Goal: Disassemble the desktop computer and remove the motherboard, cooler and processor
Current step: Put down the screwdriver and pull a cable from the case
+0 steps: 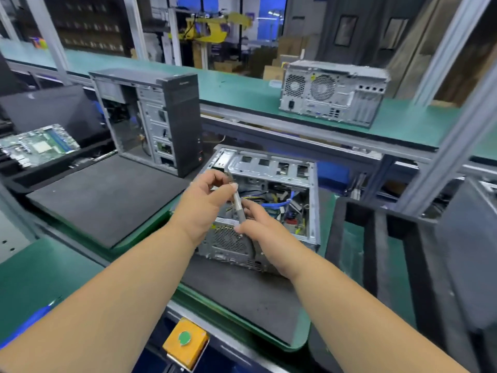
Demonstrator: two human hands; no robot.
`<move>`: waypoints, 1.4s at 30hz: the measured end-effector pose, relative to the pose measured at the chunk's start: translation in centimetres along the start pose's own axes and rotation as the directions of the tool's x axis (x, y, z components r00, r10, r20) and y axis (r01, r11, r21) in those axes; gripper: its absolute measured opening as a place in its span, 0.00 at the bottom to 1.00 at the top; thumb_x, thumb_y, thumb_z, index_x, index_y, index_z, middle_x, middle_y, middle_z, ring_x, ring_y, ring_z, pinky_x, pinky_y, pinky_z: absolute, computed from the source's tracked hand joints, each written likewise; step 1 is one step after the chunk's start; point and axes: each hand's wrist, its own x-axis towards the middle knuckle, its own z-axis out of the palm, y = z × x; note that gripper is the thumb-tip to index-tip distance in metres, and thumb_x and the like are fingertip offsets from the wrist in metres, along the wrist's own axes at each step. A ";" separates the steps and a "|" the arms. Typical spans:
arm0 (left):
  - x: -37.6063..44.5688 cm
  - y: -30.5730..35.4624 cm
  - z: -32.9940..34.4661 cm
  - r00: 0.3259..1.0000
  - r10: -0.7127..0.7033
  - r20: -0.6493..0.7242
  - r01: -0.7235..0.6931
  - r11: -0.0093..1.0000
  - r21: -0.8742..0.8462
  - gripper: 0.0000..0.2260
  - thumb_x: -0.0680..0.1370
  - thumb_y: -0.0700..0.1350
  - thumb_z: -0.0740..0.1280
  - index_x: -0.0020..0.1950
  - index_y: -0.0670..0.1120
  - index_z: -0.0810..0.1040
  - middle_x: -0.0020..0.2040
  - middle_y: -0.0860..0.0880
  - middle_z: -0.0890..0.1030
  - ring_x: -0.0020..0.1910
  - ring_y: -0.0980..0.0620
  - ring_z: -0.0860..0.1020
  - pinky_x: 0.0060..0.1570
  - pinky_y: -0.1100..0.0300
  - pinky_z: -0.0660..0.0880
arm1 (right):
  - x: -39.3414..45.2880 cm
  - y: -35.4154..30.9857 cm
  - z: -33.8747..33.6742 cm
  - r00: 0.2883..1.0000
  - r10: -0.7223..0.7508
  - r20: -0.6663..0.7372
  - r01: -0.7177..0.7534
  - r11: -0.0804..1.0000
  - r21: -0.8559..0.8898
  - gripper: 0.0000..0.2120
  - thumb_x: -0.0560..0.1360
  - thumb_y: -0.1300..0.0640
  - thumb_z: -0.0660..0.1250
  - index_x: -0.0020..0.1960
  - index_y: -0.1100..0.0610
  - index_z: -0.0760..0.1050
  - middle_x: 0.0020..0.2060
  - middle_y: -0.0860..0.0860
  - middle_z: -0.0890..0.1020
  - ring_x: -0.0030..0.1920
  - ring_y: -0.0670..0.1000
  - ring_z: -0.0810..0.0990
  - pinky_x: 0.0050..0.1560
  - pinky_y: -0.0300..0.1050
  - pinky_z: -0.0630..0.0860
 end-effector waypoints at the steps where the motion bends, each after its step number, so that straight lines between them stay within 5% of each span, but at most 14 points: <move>1: 0.2 -0.1 1.1 1.000 -0.002 0.006 0.002 1.000 -0.017 0.05 0.75 0.38 0.68 0.43 0.45 0.74 0.39 0.50 0.73 0.35 0.57 0.73 0.37 0.70 0.71 | -0.1 0.1 -0.8 1.000 0.023 -0.016 -0.023 1.000 0.001 0.42 0.60 0.41 0.64 0.74 0.42 0.62 0.67 0.43 0.71 0.65 0.45 0.72 0.65 0.50 0.70; 5: 1.7 -0.8 4.0 0.997 -0.068 0.027 0.070 0.995 -0.067 0.05 0.72 0.43 0.72 0.41 0.48 0.76 0.40 0.46 0.75 0.40 0.50 0.74 0.45 0.58 0.74 | 0.1 0.1 -2.7 0.987 0.117 -0.107 -0.113 0.993 0.044 0.28 0.64 0.49 0.58 0.64 0.39 0.68 0.55 0.44 0.76 0.51 0.45 0.75 0.45 0.46 0.69; 10: 4.9 -2.2 5.5 0.985 -0.137 0.109 0.146 0.986 -0.082 0.09 0.67 0.52 0.74 0.40 0.50 0.78 0.41 0.48 0.78 0.42 0.50 0.77 0.48 0.53 0.77 | 1.9 -0.1 -4.1 0.946 0.226 -0.233 -0.204 0.972 0.116 0.19 0.70 0.46 0.59 0.60 0.45 0.71 0.47 0.51 0.79 0.46 0.51 0.76 0.51 0.51 0.69; 13: 7.2 -3.4 6.0 0.958 -0.190 0.214 0.196 0.981 -0.005 0.08 0.73 0.56 0.69 0.43 0.52 0.80 0.41 0.52 0.83 0.40 0.56 0.80 0.36 0.65 0.75 | 2.8 0.1 -4.9 0.919 0.288 -0.270 -0.222 0.942 0.252 0.14 0.78 0.51 0.58 0.62 0.53 0.72 0.43 0.51 0.80 0.44 0.51 0.78 0.60 0.57 0.72; 17: 10.5 -5.8 6.3 0.936 -0.292 0.197 0.254 0.947 0.196 0.10 0.81 0.52 0.59 0.47 0.50 0.78 0.44 0.51 0.81 0.42 0.54 0.80 0.39 0.60 0.70 | 3.8 0.2 -5.8 0.863 0.396 -0.313 -0.209 0.844 0.494 0.14 0.81 0.54 0.58 0.61 0.59 0.73 0.48 0.57 0.80 0.43 0.57 0.78 0.56 0.57 0.75; 20: 12.5 -8.5 6.5 0.921 -0.304 0.244 0.156 0.861 0.484 0.02 0.76 0.50 0.66 0.45 0.53 0.76 0.43 0.53 0.81 0.42 0.53 0.78 0.40 0.60 0.72 | 4.5 0.0 -6.5 0.804 0.478 -0.354 -0.235 0.802 0.549 0.14 0.81 0.53 0.58 0.59 0.60 0.75 0.52 0.61 0.82 0.41 0.57 0.79 0.52 0.53 0.78; 23: 13.9 -10.8 7.7 0.869 -0.355 0.344 0.023 0.724 0.689 0.08 0.73 0.51 0.69 0.49 0.52 0.76 0.46 0.52 0.81 0.45 0.51 0.78 0.46 0.57 0.75 | 4.7 0.6 -7.0 0.772 0.506 -0.385 -0.224 0.783 0.581 0.14 0.80 0.51 0.58 0.56 0.59 0.76 0.53 0.62 0.83 0.46 0.60 0.80 0.58 0.57 0.79; 27: 15.0 -12.6 9.9 0.833 -0.334 0.441 -0.159 0.620 0.769 0.17 0.71 0.58 0.70 0.55 0.51 0.75 0.48 0.52 0.80 0.48 0.49 0.78 0.50 0.53 0.76 | 4.6 1.4 -7.6 0.732 0.556 -0.394 -0.252 0.758 0.601 0.19 0.79 0.47 0.58 0.57 0.60 0.78 0.48 0.60 0.85 0.50 0.64 0.82 0.63 0.62 0.74; 29: 15.4 -13.0 10.7 0.831 -0.319 0.456 -0.217 0.569 0.793 0.16 0.72 0.59 0.69 0.53 0.51 0.76 0.48 0.52 0.80 0.48 0.48 0.78 0.47 0.54 0.76 | 4.8 1.7 -7.8 0.719 0.577 -0.387 -0.256 0.738 0.625 0.19 0.78 0.47 0.59 0.57 0.61 0.78 0.38 0.55 0.85 0.47 0.62 0.81 0.64 0.62 0.74; 31: 16.0 -13.4 11.1 0.833 -0.296 0.467 -0.259 0.537 0.803 0.12 0.74 0.56 0.68 0.49 0.49 0.79 0.46 0.50 0.82 0.47 0.48 0.79 0.45 0.56 0.75 | 5.1 1.8 -8.0 0.705 0.602 -0.375 -0.265 0.714 0.648 0.21 0.78 0.47 0.59 0.58 0.62 0.77 0.38 0.56 0.84 0.47 0.61 0.79 0.63 0.61 0.75; 37: 16.2 -14.7 10.8 0.811 -0.276 0.516 -0.260 0.621 0.740 0.08 0.77 0.47 0.66 0.43 0.46 0.83 0.41 0.48 0.83 0.42 0.47 0.79 0.43 0.57 0.76 | 5.8 1.8 -8.5 0.714 0.675 -0.185 -0.335 0.561 0.757 0.27 0.78 0.45 0.56 0.63 0.67 0.73 0.57 0.66 0.81 0.56 0.68 0.81 0.56 0.59 0.78; 42: 16.8 -15.1 10.1 0.737 -0.385 0.555 0.077 0.864 0.498 0.10 0.79 0.42 0.65 0.38 0.50 0.79 0.35 0.54 0.83 0.34 0.58 0.81 0.44 0.60 0.77 | 6.9 1.9 -8.9 0.716 0.697 -0.028 -0.418 0.461 0.783 0.31 0.78 0.43 0.55 0.65 0.69 0.71 0.58 0.66 0.80 0.57 0.68 0.80 0.58 0.60 0.76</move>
